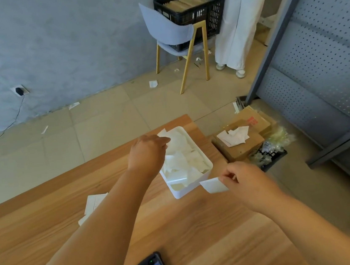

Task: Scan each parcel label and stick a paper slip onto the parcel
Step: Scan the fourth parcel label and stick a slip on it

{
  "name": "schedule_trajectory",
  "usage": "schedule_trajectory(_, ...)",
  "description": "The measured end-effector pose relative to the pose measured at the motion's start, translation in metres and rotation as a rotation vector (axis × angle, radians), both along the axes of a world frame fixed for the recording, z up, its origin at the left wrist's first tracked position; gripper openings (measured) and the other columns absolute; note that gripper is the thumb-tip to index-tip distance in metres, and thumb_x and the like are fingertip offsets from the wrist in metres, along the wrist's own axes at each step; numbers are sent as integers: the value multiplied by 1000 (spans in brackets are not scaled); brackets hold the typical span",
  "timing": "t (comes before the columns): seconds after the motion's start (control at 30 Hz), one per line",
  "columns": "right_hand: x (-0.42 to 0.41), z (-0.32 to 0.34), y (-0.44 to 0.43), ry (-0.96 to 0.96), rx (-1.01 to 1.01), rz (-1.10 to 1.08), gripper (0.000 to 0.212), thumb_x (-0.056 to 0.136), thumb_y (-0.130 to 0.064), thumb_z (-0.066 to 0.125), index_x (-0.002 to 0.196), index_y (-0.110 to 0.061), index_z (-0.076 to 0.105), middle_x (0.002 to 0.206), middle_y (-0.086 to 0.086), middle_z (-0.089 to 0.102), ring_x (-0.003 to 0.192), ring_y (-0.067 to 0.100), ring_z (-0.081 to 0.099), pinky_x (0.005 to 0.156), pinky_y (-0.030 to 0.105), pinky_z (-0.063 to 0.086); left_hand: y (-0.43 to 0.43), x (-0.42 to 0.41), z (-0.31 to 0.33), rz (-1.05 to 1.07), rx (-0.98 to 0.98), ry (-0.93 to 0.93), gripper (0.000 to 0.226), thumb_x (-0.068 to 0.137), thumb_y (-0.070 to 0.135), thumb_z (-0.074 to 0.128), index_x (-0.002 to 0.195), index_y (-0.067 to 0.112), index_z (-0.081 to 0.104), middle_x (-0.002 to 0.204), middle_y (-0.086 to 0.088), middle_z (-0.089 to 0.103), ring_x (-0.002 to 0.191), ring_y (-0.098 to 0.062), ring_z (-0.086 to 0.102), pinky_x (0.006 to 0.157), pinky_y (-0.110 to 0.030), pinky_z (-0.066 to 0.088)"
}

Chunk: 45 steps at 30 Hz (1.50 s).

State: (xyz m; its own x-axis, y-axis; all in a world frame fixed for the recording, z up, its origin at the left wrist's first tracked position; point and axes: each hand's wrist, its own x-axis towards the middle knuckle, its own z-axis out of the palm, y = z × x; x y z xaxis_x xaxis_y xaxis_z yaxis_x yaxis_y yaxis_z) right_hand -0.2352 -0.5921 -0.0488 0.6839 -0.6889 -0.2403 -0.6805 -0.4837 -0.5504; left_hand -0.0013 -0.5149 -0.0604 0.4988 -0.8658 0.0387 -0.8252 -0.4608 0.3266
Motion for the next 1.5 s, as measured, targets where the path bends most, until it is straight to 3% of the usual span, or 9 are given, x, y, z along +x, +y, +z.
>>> schedule_trajectory(0.2,-1,1,2,4,8,22,15,93,-27,55,79,-29,59,84,-15,55,76,4,53,65,27,49,26,-4,11,54,-109,117,24,92,22,55,113,19,67,117,2,63,94,-20,62,81,-36,51)
schedule_trajectory(0.37,-1,8,25,8,75,57,19,96,-29,52,77,-31,56,78,-12,61,68,4,52,57,24,40,77,-23,21,180,-209,294,12,88,27,60,94,22,69,92,11,65,72,-1,56,61,-16,41)
schedule_trajectory(0.5,1,13,66,-109,200,72,17,95,-27,53,81,-31,61,79,-15,66,71,-4,57,56,11,39,136,-52,18,320,-206,535,11,84,37,62,74,40,61,75,27,61,75,13,54,56,-13,35)
schedule_trajectory(0.7,14,17,136,-200,371,154,19,90,-23,63,92,-42,66,92,-20,67,89,-11,58,75,9,45,224,-79,-1,460,-186,782,8,83,41,63,77,36,67,73,18,67,71,4,60,58,-15,38)
schedule_trajectory(0.87,25,19,196,-348,566,164,8,83,-21,68,84,-26,74,87,-8,72,86,9,64,77,22,50,287,-76,-1,542,-246,841,7,84,43,61,85,36,63,79,10,68,72,-4,64,57,-17,41)
schedule_trajectory(0.97,33,21,231,-413,646,167,9,79,-23,67,74,-17,69,72,-2,66,71,14,59,68,27,48,324,-74,2,615,-315,885,11,84,42,61,94,38,61,88,13,67,77,-5,64,61,-18,44)
schedule_trajectory(1.1,41,18,271,-383,652,184,16,82,2,63,77,-13,65,74,-1,66,72,13,62,66,28,50,372,-72,3,591,-337,891,18,84,38,63,101,39,58,94,15,66,82,1,60,63,-16,43)
schedule_trajectory(1.27,53,15,320,-333,689,230,23,81,10,57,83,-13,61,89,9,66,87,26,66,64,33,52,431,-69,6,547,-373,893,8,85,31,64,78,30,67,76,7,69,72,-10,63,66,-28,51)
schedule_trajectory(1.5,76,0,390,-400,743,157,30,79,13,64,84,-17,60,76,-2,69,69,13,62,52,22,47,517,-69,9,689,-547,990,16,85,23,64,71,27,71,65,9,66,63,-3,59,64,-21,51)
